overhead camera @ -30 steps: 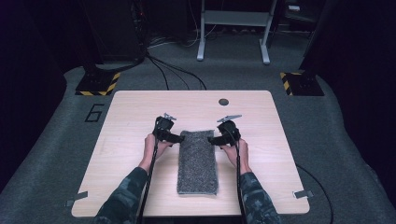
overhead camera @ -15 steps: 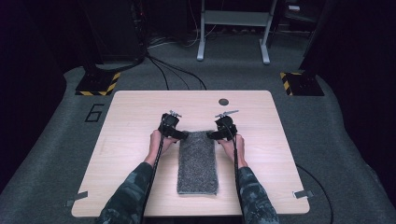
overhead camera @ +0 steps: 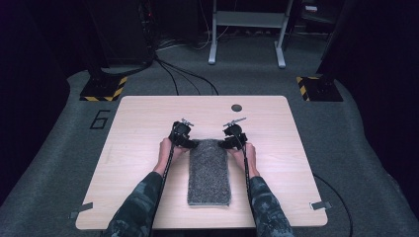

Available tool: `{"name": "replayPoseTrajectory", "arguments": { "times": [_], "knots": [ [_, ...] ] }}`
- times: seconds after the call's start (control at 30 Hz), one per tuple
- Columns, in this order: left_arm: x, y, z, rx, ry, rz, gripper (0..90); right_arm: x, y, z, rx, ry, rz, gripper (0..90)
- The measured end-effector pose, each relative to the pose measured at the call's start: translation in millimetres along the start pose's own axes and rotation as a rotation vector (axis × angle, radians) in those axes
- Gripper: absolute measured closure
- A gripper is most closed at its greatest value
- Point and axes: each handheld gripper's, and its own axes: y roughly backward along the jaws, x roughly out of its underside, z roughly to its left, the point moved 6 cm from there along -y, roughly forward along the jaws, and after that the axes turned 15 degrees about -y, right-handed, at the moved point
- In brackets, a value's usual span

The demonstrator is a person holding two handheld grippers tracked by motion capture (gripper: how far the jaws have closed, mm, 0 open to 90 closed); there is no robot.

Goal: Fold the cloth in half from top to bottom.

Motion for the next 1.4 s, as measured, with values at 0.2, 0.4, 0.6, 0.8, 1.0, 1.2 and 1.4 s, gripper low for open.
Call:
{"name": "replayPoseTrajectory", "arguments": {
  "times": [0.2, 0.4, 0.6, 0.8, 1.0, 1.2, 1.4],
  "knots": [
    [-0.5, 0.7, -8.2, -0.001, -0.047, -0.018, 61.0, 1.8, 0.0, 4.7, 0.007, 0.032, 0.015, 66.4],
    [-1.4, 0.9, -14.8, 0.021, -0.051, -0.034, 79.7, 3.4, -0.9, 10.3, 0.017, 0.076, 0.023, 79.6],
    [-2.1, 0.9, -16.9, 0.024, -0.057, -0.030, 85.3, 5.0, -0.9, 10.8, -0.021, 0.040, 0.023, 86.9],
    [-3.1, 3.4, -17.6, 0.005, -0.072, -0.027, 86.2, 5.7, 0.2, 9.6, -0.032, 0.029, 0.007, 88.0],
    [-6.1, 12.7, -12.9, -0.006, -0.063, -0.064, 86.1, 0.4, 8.4, 10.3, -0.032, 0.034, -0.026, 88.3],
    [-14.8, 25.6, -10.2, -0.030, -0.066, -0.109, 86.2, -7.6, 19.8, 14.1, -0.027, 0.051, -0.067, 88.3],
    [-27.0, 43.4, -6.6, -0.052, -0.073, -0.166, 86.2, -16.6, 36.4, 18.3, -0.039, 0.061, -0.120, 88.3]
  ]
}}
